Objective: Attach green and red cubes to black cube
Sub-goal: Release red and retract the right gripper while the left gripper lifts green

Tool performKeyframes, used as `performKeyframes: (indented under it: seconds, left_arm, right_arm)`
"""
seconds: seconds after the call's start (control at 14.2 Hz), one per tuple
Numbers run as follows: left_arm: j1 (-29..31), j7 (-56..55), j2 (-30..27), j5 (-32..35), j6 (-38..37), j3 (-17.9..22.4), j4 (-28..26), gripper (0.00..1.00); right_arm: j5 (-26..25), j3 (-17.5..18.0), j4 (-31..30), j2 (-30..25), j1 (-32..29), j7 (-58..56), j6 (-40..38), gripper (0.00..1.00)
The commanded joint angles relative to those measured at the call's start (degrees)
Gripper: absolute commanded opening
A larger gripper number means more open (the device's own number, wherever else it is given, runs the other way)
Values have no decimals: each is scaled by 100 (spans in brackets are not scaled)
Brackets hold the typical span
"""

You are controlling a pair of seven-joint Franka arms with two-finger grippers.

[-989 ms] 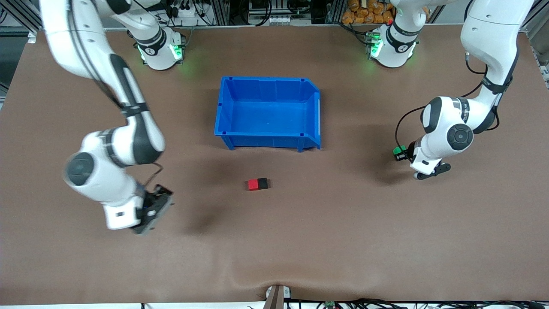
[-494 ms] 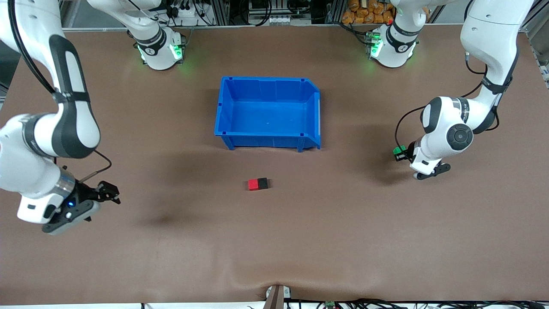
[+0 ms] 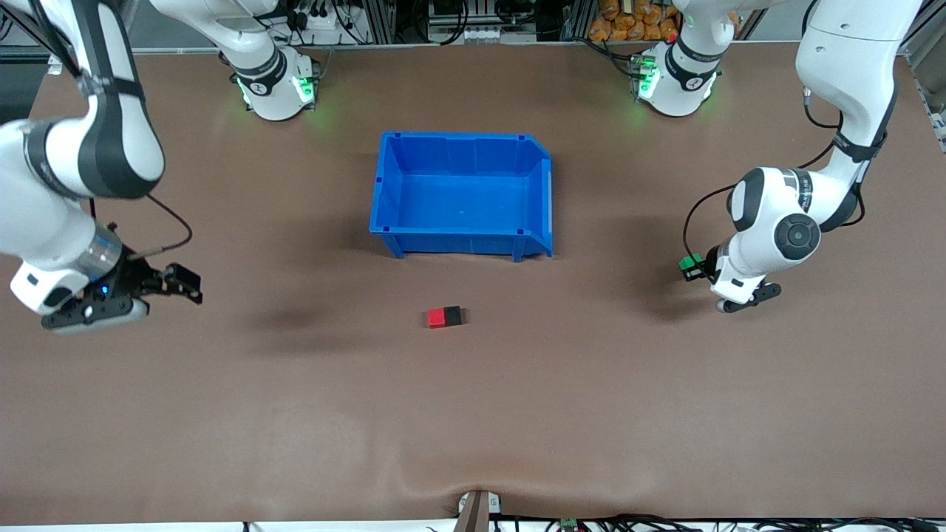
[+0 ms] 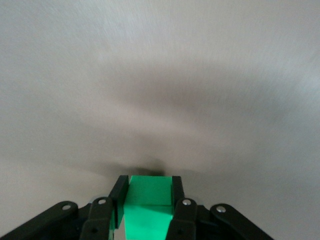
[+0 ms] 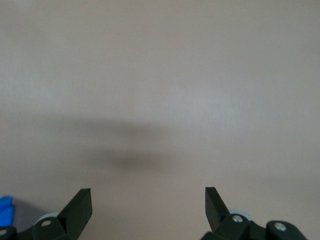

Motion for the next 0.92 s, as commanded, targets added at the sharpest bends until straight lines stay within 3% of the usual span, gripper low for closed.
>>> performKeyframes:
  seconds: [0.0,0.14,0.28,0.56,0.85]
  left_arm:
    - [-9,-484,-118,74,-276,-27,333,0]
    - [0,-720,-118,48,-732,-36,788,0]
    - [-35,-1202,-83,-22,-1067,-97,1158,0]
    - [-44,-1845,-65,-22,-1297,-335,1493,0]
    - [-70,-2609,22,-154,-1332,-606,1696,0]
  right_arm:
    - [-337,28,47,-399,-91,274,-654,100]
    - [-400,11,723,-355,-380,396,-1558,100]
    - [-400,20,1147,-346,-679,633,-1816,100]
    - [-304,55,1359,-556,-681,1475,-2466,100]
    - [-304,195,1386,-759,-461,1733,-2608,100]
